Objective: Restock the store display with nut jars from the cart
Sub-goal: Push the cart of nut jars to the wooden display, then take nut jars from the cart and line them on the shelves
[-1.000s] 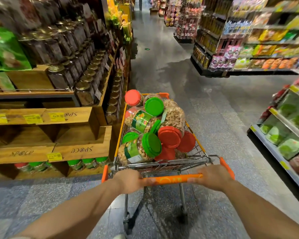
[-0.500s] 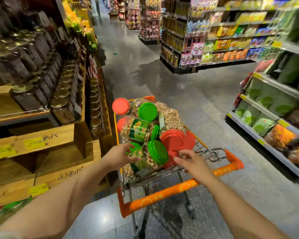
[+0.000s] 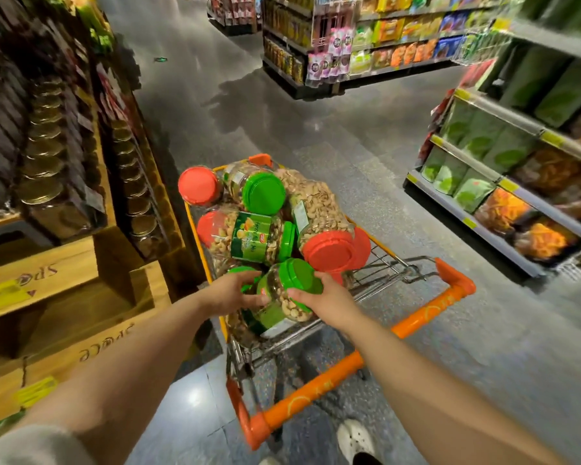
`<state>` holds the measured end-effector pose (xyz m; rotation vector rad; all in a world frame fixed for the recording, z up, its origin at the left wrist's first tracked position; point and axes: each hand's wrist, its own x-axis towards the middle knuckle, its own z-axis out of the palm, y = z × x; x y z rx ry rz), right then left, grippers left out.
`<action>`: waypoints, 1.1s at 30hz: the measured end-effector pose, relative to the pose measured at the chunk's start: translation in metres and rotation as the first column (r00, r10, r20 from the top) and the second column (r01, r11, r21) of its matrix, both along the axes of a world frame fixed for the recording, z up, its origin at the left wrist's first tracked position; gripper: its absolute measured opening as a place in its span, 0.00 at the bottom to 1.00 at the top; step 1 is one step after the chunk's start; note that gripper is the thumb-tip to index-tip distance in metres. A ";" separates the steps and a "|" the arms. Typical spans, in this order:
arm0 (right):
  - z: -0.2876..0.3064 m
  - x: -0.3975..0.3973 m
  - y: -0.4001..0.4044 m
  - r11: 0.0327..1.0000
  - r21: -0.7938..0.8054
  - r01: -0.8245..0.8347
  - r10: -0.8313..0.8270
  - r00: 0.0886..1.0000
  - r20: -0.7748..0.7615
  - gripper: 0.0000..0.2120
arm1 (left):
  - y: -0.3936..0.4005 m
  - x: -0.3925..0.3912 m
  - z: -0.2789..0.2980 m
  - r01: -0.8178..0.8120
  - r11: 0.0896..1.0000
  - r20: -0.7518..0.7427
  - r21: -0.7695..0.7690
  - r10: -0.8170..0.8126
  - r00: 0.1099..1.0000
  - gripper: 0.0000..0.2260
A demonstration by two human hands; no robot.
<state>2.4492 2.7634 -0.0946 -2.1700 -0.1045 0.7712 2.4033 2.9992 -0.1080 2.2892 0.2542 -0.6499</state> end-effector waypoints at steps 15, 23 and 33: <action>-0.030 -0.002 0.018 0.971 0.130 0.202 -0.200 0.979 -0.025 0.55 | 0.009 0.014 -0.028 -0.042 0.968 -0.091 -0.246 0.020 0.996 0.40; -0.014 -0.010 0.018 0.936 0.255 0.241 -0.257 0.966 0.028 0.57 | 0.008 0.004 -0.013 -0.130 0.935 -0.034 -0.330 0.126 0.991 0.31; 0.054 -0.014 0.011 0.912 0.394 0.115 -0.220 0.948 0.230 0.46 | -0.011 -0.025 0.054 -0.323 0.868 0.086 -0.377 0.380 0.921 0.36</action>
